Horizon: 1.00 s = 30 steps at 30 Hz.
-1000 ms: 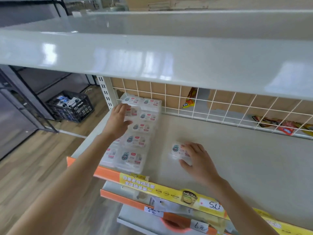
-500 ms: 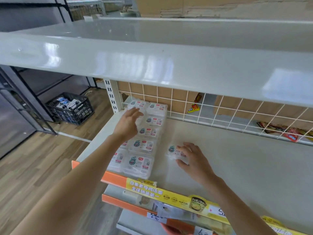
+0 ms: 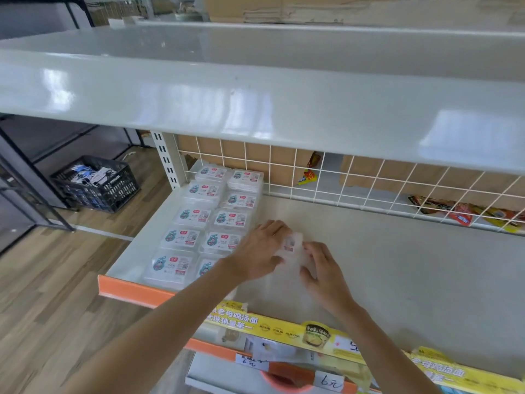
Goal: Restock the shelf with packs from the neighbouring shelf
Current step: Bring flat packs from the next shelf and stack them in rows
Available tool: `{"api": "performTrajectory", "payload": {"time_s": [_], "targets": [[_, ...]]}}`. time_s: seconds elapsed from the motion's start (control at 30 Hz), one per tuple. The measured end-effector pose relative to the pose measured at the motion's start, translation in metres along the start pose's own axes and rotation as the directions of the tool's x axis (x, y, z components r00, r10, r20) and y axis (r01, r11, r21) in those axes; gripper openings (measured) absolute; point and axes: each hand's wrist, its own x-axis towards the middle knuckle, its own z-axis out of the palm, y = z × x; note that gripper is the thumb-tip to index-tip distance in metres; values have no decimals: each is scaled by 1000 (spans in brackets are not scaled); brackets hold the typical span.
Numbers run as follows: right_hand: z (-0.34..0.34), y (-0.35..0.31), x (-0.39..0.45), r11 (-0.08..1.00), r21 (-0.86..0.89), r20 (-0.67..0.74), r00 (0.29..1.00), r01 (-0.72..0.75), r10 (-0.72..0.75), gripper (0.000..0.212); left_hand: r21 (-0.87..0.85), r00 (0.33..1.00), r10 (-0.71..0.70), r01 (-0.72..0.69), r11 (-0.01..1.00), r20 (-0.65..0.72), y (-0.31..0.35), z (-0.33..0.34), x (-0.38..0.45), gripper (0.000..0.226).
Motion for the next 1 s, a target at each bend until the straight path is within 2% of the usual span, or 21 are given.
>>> {"api": "performTrajectory", "payload": {"time_s": [0.1,0.17,0.37,0.5,0.6,0.7,0.8,0.9,1.0], "targets": [[5,3,1,996,-64,-33,997,67,-69,32,-33,989,-60,56,998,-132,-16,-27,1,48],[8,4,2,994,-81,-45,996,70,-74,23,-4,977,-146,147,989,-157,-32,-45,6,54],[7,4,4,996,-71,-24,998,49,-50,19,22,923,-385,385,923,8,-71,-60,17,53],[4,2,5,998,-52,-44,999,23,-26,19,10,897,-440,440,898,45,-77,-54,16,52],[2,-2,4,998,-61,-46,999,16,-18,22,46,938,-347,346,937,20,-70,-48,13,50],[2,-5,3,993,-116,-18,1000,22,-24,24,55,985,-172,173,983,-27,-54,-43,8,43],[-4,-7,0,974,-210,50,996,81,-72,28,49,997,31,-27,998,-76,-37,-33,6,35],[-19,-13,-10,915,-394,143,989,93,-39,30,75,993,114,-112,991,-22,-15,-22,7,33],[-39,-17,-30,876,-461,112,989,140,-99,29,117,977,200,-207,971,71,11,-7,9,31]]}}
